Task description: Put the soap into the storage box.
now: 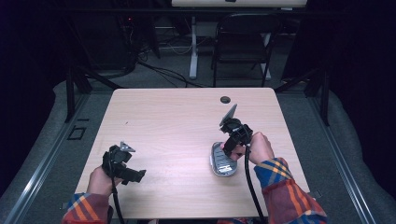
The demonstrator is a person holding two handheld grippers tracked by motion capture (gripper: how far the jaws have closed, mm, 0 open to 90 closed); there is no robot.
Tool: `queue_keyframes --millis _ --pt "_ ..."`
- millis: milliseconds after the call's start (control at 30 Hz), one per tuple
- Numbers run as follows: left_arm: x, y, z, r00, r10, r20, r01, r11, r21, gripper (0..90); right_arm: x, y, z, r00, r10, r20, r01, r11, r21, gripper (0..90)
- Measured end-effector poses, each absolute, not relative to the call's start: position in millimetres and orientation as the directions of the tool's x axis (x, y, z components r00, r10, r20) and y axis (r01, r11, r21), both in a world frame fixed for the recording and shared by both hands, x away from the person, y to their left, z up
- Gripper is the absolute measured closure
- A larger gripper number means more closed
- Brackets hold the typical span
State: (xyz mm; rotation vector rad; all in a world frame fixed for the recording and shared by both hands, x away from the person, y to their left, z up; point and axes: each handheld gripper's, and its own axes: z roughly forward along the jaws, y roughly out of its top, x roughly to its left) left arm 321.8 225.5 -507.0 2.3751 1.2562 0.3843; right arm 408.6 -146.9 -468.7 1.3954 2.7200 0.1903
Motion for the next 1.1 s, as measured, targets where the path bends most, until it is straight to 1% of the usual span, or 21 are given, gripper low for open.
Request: queue_keyframes --millis 33,67,100,133,267,300,333,367,400,500,567,600,633,667,867,900,933,967,1000,1033,1100 --pt "322 225 -507 0.553 0.832 0.045 0.715 -0.501 0.488 0.2 409 -146 -470 -0.583 0.812 -0.025 0.801 0.580 0.149 37.1" --pt "322 225 -507 0.553 0.832 0.045 0.714 -0.501 0.488 0.2 410 -144 -470 -0.596 0.802 -0.039 0.794 0.595 0.123 37.1" --pt "322 225 -507 0.552 0.832 0.045 0.715 -0.501 0.488 0.2 408 -142 -474 -0.580 0.813 -0.046 0.801 0.580 0.146 37.1" --pt "322 225 -507 0.553 0.832 0.045 0.714 -0.501 0.489 0.2 409 -141 -474 -0.589 0.806 -0.052 0.797 0.591 0.125 37.1" --pt "322 225 -507 0.553 0.832 0.046 0.714 -0.502 0.488 0.2 410 -136 -481 -0.585 0.809 -0.058 0.799 0.588 0.130 37.1" --pt "322 225 -507 0.553 0.832 0.047 0.714 -0.502 0.488 0.2 410 -134 -480 -0.587 0.807 -0.063 0.800 0.590 0.111 37.1" --pt "322 225 -507 0.554 0.832 0.047 0.713 -0.502 0.489 0.2 409 -133 -483 -0.573 0.817 -0.061 0.808 0.576 0.128 37.0" --pt "322 225 -506 0.555 0.830 0.046 0.713 -0.504 0.488 0.2 410 -132 -483 -0.581 0.811 -0.065 0.803 0.585 0.112 37.0" --pt "322 225 -506 0.557 0.829 0.047 0.712 -0.506 0.486 0.2 408 -130 -487 -0.556 0.829 -0.055 0.817 0.557 0.149 37.0" --pt "322 225 -506 0.557 0.829 0.046 0.712 -0.506 0.486 0.2 410 -127 -487 -0.579 0.812 -0.073 0.806 0.583 0.102 37.0" --pt "322 225 -506 0.558 0.829 0.047 0.712 -0.506 0.487 0.2 410 -125 -489 -0.574 0.816 -0.076 0.809 0.579 0.100 36.9" --pt "322 225 -506 0.558 0.829 0.047 0.712 -0.507 0.486 0.2 409 -124 -491 -0.561 0.825 -0.073 0.817 0.565 0.115 37.0" --pt "322 225 -506 0.558 0.829 0.048 0.711 -0.507 0.487 0.2 410 -124 -490 -0.568 0.819 -0.079 0.813 0.573 0.099 36.9" --pt "322 225 -506 0.558 0.828 0.049 0.710 -0.508 0.487 0.2 410 -123 -491 -0.568 0.819 -0.087 0.812 0.574 0.105 36.9" --pt "321 225 -506 0.558 0.828 0.050 0.710 -0.508 0.488 0.2 409 -122 -491 -0.563 0.824 -0.069 0.816 0.567 0.110 35.7" --pt "321 225 -506 0.558 0.828 0.050 0.710 -0.508 0.488 0.2 407 -121 -493 -0.545 0.835 -0.068 0.824 0.549 0.137 35.7" --pt "321 225 -506 0.558 0.828 0.050 0.710 -0.508 0.487 0.2 407 -122 -492 -0.547 0.835 -0.060 0.823 0.549 0.144 36.3" --pt "321 225 -506 0.559 0.828 0.050 0.710 -0.509 0.487 0.2 408 -123 -491 -0.557 0.829 -0.057 0.819 0.559 0.129 36.4" --pt "321 225 -506 0.559 0.828 0.050 0.710 -0.509 0.487 0.2 407 -124 -491 -0.544 0.838 -0.044 0.827 0.545 0.142 36.4" --pt "321 225 -506 0.559 0.828 0.050 0.710 -0.508 0.487 0.2 408 -126 -490 -0.556 0.830 -0.042 0.822 0.556 0.124 36.5" --pt "321 225 -506 0.558 0.828 0.050 0.710 -0.508 0.487 0.2 407 -128 -491 -0.541 0.841 -0.017 0.830 0.538 0.148 36.5"
